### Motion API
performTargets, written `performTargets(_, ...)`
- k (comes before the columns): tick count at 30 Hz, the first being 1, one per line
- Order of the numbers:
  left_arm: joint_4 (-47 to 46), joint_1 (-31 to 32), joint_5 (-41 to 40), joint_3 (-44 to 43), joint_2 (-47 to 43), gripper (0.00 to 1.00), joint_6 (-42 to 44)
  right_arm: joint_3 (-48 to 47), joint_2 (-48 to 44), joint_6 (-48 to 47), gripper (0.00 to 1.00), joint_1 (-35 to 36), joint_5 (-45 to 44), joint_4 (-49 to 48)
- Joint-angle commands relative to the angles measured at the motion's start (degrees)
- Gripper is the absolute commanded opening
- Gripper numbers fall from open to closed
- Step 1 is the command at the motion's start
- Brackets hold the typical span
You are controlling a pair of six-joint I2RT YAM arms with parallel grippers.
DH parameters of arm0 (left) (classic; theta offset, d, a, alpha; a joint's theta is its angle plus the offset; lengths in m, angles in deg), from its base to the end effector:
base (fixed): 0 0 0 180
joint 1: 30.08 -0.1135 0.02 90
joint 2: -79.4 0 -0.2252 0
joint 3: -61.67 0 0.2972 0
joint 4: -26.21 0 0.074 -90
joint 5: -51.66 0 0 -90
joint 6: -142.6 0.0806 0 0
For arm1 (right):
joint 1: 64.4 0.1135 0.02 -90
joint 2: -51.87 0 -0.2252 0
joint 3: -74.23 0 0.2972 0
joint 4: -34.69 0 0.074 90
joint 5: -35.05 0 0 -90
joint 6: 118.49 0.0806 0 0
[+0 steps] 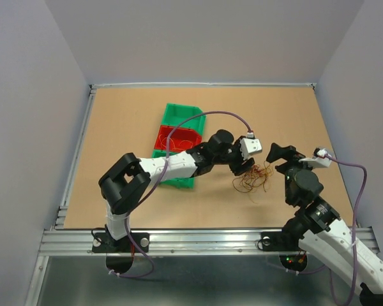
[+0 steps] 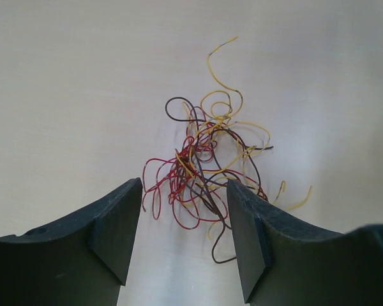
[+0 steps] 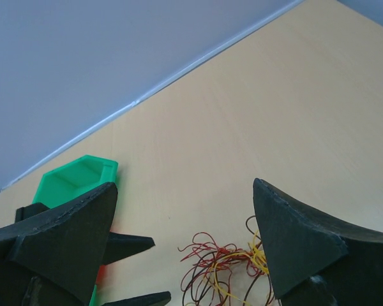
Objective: Untangle the cables
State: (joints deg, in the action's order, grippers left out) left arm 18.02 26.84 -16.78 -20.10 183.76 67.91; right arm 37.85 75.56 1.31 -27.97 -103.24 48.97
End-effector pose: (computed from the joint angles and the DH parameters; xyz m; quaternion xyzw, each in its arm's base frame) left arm 0.2451 -0.4305 0.1805 0.5501 0.5595 -0.3520 0.5103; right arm 0.2218 0.0889 0.2657 0.2469 0.6695 0.1020 0.6931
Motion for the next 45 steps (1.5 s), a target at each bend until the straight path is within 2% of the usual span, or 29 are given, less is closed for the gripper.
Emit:
performTargets(1,2.5,1.1,1.7,-3.8,1.4,0.63,-1.7,0.6,-0.7,0.1,0.91,0.1,-1.7,0.2)
performTargets(12,7.0,1.5,0.8,-7.7,6.6,0.58,-2.3,0.9,-2.2,0.0,0.91,0.1,-1.3,0.4)
performTargets(15,7.4,1.5,0.3,-7.7,7.1,0.45,-2.1,0.9,-2.3,0.0,0.91,0.1,-1.3,0.4)
performTargets(16,7.5,1.5,0.1,-7.7,7.1,0.36,-1.8,1.0,-2.4,0.0,0.91,0.1,-1.2,0.4)
performTargets(18,7.4,1.5,-0.5,-7.7,6.4,0.24,-1.4,0.9,-2.1,-0.4,0.90,0.1,-0.6,0.4)
performTargets(19,7.3,1.5,-0.8,-7.6,6.0,0.11,-1.3,0.8,-1.9,-0.8,0.90,0.1,-0.1,0.4)
performTargets(20,7.3,1.5,-1.1,-7.6,5.5,0.04,-1.1,0.7,-1.7,-1.1,0.90,0.1,0.6,0.4)
performTargets(22,7.0,1.5,-1.3,-6.7,3.7,0.00,-0.7,0.6,-0.7,-3.2,0.89,0.1,4.1,0.3)
performTargets(28,7.0,1.4,-0.9,-3.3,-3.7,0.00,0.1,0.0,6.0,-5.8,0.87,0.1,10.5,-2.1)
performTargets(35,5.9,-0.9,-0.2,0.1,-14.6,0.00,-0.9,1.4,12.7,-9.2,0.86,0.1,18.0,-12.5)
performTargets(41,4.2,-3.4,-0.6,2.2,-18.2,0.00,-1.6,3.5,10.2,-12.3,0.86,0.1,20.8,-15.1)
performTargets(45,4.1,-4.4,-0.5,2.2,-19.4,0.00,-2.2,5.9,5.8,-14.3,0.84,0.1,27.2,-17.6)
